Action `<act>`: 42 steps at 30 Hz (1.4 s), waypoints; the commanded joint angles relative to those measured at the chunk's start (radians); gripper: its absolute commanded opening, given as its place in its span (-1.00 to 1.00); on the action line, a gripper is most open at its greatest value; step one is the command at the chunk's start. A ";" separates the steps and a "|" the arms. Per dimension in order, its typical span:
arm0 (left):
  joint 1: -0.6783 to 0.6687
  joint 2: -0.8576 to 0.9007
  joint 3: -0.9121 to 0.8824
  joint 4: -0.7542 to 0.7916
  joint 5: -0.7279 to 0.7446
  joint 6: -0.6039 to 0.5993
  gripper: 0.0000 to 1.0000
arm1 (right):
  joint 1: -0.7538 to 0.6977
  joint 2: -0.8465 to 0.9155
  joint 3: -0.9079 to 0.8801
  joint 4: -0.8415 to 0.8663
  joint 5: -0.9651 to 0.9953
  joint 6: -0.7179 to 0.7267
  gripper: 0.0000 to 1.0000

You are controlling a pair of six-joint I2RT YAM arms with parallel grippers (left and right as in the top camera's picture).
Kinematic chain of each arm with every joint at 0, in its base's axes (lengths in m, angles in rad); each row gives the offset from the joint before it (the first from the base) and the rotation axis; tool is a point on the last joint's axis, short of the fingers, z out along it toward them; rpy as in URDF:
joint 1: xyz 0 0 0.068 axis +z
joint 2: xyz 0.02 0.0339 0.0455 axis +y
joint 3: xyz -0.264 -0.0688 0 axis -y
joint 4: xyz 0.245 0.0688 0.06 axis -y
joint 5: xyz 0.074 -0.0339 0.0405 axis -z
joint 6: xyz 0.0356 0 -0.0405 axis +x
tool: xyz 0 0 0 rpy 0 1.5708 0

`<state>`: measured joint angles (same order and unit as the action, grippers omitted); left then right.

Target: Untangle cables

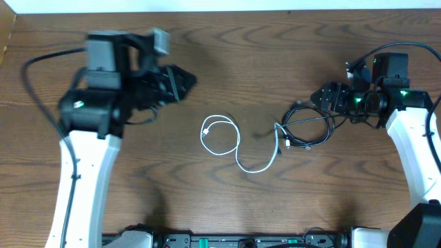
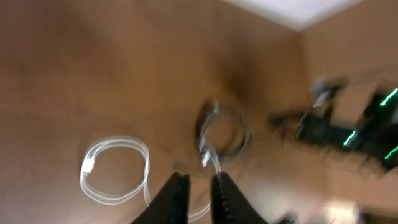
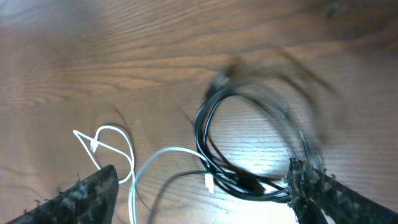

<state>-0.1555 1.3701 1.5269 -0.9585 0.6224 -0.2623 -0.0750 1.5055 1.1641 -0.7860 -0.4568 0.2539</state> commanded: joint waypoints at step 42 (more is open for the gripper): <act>-0.457 0.622 0.039 0.193 -0.153 0.092 -0.85 | 0.000 0.013 0.003 -0.038 0.166 0.056 0.85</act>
<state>-0.6289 2.0621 1.5269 -0.7444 0.5163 -0.1390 -0.0807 1.5120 1.1637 -0.8196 -0.2947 0.3038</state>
